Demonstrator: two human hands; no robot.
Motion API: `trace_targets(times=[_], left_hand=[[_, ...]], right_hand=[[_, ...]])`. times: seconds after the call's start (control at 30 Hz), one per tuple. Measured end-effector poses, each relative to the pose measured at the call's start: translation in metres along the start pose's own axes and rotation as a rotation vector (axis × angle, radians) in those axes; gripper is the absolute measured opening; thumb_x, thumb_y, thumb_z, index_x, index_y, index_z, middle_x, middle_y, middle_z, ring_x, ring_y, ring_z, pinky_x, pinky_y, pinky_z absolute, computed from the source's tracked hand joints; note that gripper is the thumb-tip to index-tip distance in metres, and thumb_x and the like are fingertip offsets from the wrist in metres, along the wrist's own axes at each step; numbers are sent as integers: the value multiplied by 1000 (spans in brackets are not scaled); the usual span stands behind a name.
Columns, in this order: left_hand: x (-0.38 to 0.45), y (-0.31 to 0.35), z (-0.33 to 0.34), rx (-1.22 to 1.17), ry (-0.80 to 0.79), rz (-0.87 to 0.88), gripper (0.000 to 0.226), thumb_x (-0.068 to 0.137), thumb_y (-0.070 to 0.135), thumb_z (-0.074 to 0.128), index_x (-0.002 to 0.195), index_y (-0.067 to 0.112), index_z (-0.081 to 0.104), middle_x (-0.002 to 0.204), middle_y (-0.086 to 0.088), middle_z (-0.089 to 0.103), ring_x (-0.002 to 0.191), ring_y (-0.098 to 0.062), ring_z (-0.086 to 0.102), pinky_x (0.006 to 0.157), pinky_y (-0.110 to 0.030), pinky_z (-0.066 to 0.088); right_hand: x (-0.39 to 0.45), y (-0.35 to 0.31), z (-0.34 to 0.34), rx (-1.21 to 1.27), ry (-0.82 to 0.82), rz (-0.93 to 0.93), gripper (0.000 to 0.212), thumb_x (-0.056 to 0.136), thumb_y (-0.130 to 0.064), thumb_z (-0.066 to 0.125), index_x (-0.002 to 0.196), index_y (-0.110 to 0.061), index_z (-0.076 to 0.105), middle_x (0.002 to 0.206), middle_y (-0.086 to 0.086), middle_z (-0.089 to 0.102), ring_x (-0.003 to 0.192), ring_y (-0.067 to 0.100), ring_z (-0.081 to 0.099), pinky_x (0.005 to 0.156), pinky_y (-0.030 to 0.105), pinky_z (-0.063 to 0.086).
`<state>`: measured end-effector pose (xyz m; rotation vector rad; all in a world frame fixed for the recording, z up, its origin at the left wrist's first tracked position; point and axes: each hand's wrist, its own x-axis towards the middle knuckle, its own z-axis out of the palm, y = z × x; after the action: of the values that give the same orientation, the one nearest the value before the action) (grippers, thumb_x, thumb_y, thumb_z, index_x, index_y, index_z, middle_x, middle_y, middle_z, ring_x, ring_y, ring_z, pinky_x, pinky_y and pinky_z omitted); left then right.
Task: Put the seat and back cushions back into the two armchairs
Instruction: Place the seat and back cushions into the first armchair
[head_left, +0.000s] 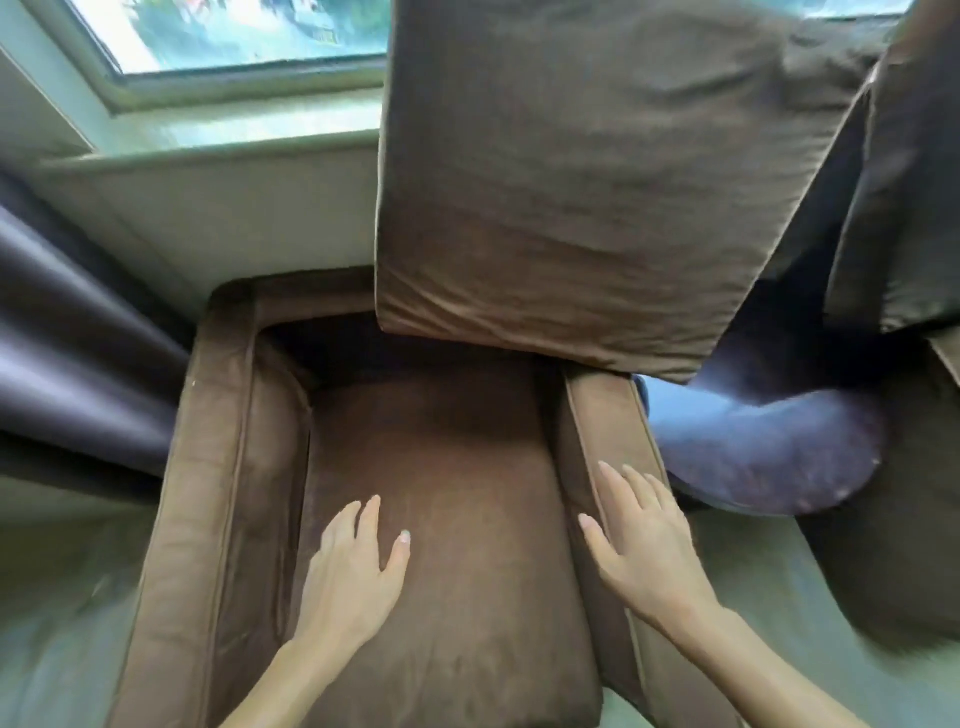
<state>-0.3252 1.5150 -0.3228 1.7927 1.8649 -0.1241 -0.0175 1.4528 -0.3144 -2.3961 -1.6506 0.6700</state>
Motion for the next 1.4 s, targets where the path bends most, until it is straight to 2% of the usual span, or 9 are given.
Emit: trace_targets(times=[0.3,0.47,0.57,0.67,0.77,0.93,1.2,1.27,1.4], left_hand=[[-181,137,-46,19,148,122,68,103,55,36,161,23,20,167,0,23,155,-14,17,122,-34,25],[-233,163,-71,24,230,109,70,103,57,35,161,24,17,168,-1,19,156,-16,15,121,-33,26],[-239,171,-92,53,272,122,75,99,64,24,161,23,16,168,-3,19,156,-18,14,121,-35,27],[-232,186,-114,65,323,188,97,80,71,2,161,21,19,167,-5,20,156,-19,15,120,-37,28],[-212,197,-130,20,362,239,98,79,71,4,160,19,24,166,-7,25,155,-21,19,120,-39,30],[-176,208,-142,75,365,286,94,83,69,7,159,17,26,165,-9,27,155,-23,21,118,-40,33],[-88,232,-148,287,293,293,73,92,59,37,142,10,54,142,-17,57,133,-34,56,88,-45,58],[-57,246,-156,336,301,270,72,91,59,39,140,9,56,140,-18,59,130,-35,58,85,-45,59],[11,287,-177,399,329,215,74,90,60,38,140,9,57,140,-18,60,131,-34,57,87,-46,58]], right_hand=[[-128,58,-142,46,150,-170,72,90,-60,42,152,-23,48,148,5,55,140,38,46,115,55,40],[-134,84,-195,19,232,-229,68,87,-55,46,140,-14,57,131,10,65,123,44,59,98,58,54],[-125,80,-216,5,246,-264,70,87,-56,44,141,-14,57,132,11,65,124,43,57,102,58,51],[-111,74,-233,3,302,-283,71,87,-55,41,143,-15,56,136,9,64,128,42,55,108,57,47],[-98,69,-252,4,356,-265,70,88,-54,44,143,-13,57,137,10,64,130,41,54,110,56,46],[-59,74,-290,19,410,-182,64,91,-33,72,149,-14,51,143,8,60,136,39,48,112,55,43],[52,87,-321,-46,393,-237,63,93,-44,59,147,-15,52,139,8,61,133,37,50,111,55,44],[95,88,-326,-66,370,-254,62,92,-43,62,146,-13,54,139,13,62,133,41,50,111,57,44],[188,81,-343,-120,305,-306,69,87,-52,48,143,-13,58,138,19,63,132,46,52,107,59,47]])
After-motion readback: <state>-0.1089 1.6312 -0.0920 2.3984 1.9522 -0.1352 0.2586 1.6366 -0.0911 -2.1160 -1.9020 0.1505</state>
